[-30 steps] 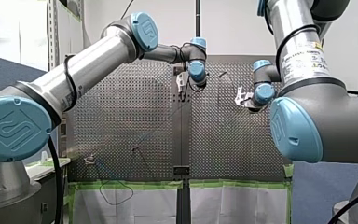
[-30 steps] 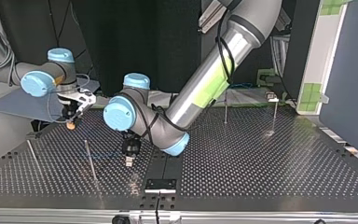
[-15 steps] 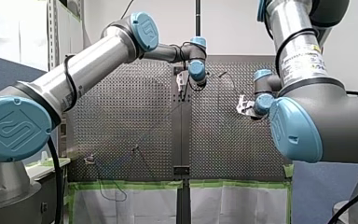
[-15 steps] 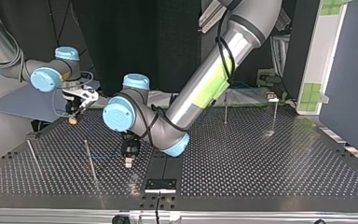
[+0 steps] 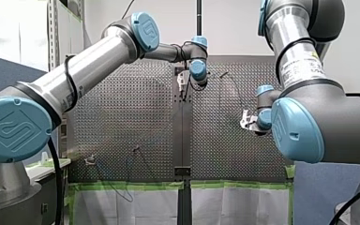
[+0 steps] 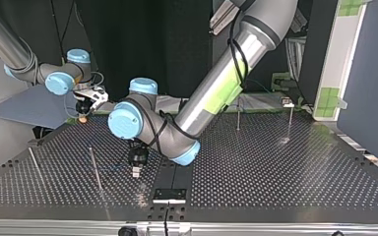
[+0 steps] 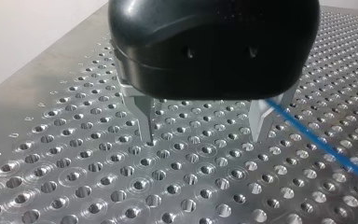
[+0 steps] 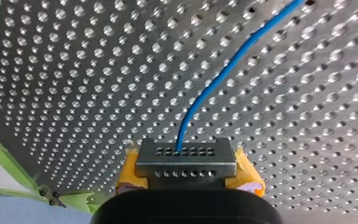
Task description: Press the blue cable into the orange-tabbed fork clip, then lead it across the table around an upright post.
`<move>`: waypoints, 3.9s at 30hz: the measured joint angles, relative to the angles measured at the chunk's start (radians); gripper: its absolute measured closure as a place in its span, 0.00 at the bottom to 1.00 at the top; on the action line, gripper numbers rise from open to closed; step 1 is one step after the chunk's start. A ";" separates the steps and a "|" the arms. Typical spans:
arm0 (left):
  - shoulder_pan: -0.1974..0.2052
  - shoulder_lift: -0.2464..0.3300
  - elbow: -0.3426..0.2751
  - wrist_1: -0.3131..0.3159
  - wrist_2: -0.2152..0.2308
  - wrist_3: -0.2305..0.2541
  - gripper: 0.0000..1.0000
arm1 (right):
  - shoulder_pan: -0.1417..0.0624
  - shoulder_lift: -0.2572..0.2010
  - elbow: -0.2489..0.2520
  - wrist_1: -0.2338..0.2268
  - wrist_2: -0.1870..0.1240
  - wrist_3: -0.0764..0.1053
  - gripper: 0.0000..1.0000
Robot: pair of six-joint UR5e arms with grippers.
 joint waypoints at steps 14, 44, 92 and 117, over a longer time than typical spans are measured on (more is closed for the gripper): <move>0.000 0.000 -0.002 0.000 -0.007 0.003 0.00 | -0.033 0.069 0.013 -0.056 0.010 -0.005 1.00; 0.000 0.000 0.000 -0.011 -0.027 0.010 0.00 | -0.140 0.187 0.018 -0.126 -0.003 -0.011 1.00; 0.000 0.001 -0.014 -0.061 -0.027 -0.016 0.00 | -0.168 0.246 0.017 -0.282 -0.214 0.201 1.00; -0.019 0.030 -0.048 -0.156 0.070 -0.234 0.00 | -0.162 0.249 0.017 -0.276 -0.215 0.203 1.00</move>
